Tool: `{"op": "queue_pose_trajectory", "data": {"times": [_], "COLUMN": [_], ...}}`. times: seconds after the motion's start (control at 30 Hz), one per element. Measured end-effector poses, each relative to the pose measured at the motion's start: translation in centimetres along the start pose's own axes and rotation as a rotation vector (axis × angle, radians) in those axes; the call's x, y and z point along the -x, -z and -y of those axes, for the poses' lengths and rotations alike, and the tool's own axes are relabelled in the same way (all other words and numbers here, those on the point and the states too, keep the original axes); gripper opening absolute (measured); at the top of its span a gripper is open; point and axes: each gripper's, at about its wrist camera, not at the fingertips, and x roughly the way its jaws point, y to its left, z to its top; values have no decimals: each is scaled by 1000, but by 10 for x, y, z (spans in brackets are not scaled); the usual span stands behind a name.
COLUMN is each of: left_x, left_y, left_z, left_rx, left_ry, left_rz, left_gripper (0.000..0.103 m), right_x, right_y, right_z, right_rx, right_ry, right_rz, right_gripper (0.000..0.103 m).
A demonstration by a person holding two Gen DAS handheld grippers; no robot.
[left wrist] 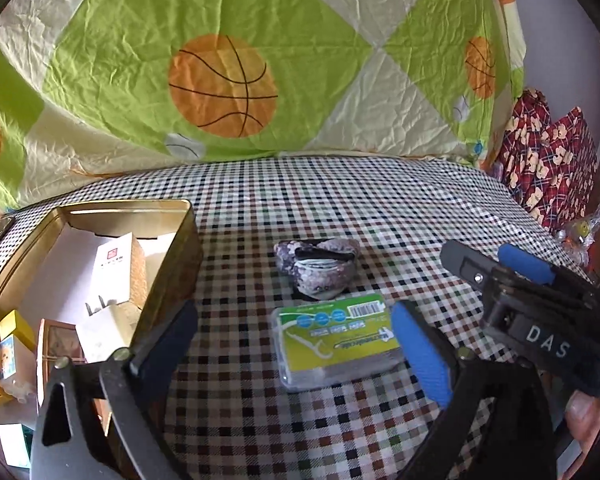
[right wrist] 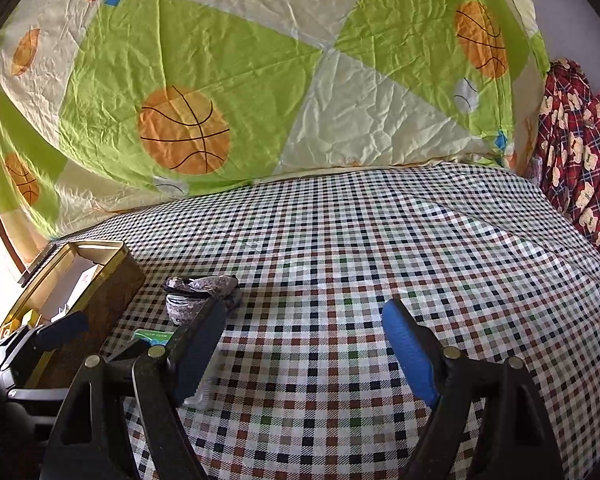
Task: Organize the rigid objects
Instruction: 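Grasp the green-labelled plastic box with the left gripper while the right gripper grasps the grey pouch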
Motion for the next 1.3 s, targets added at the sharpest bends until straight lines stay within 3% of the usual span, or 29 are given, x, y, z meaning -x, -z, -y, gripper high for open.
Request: {"op": "queue_pose_trajectory", "data": {"times": [0.2,0.27,0.3,0.4,0.5,0.57,0.63,0.7,0.8,0.87,1.03,1.1,1.2,1.3], "left_x": [-29,-34,-35,-29,-12,-7,-14,-17,-14,-11,-12,-11,-6,-5], "left_y": [0,-1,0,0,-3,-11,-16,-12,-2,0,1,3,5,7], "left_z": [27,30,30,27,27,16,8,0,-3,-3,-9,-13,-17,-18], "left_rx": [-84,-86,-87,-74,-112,-67,-63,-22,-7,-13,20,0,-38,-74], "left_ry": [16,1,8,17,-28,-12,-32,0,7,-10,27,2,69,66], "left_rz": [-144,-159,-163,-140,-57,-41,-67,-87,-76,-58,-79,-78,-77,-91], "left_gripper": [102,98,84,80,10,18,36,44,82,93,97,98,98,98], "right_x": [10,11,12,12,3,-3,-12,-16,-17,-11,-4,1,5,5], "right_y": [0,0,0,0,-2,-6,-9,-10,-7,-8,-7,-7,-6,-6], "right_z": [10,12,12,12,6,-3,-9,-11,-8,-4,3,7,13,16], "right_rx": [-30,-39,-40,-39,-4,48,69,62,41,19,-14,-33,-63,-86], "right_ry": [29,22,17,0,-11,1,-18,-12,-10,-4,-11,-21,-21,-27], "right_rz": [47,54,57,57,23,8,-28,-32,-39,-13,18,41,60,62], "right_gripper": [83,83,83,83,83,83,83,83,83,83,83,83,83,84]}}
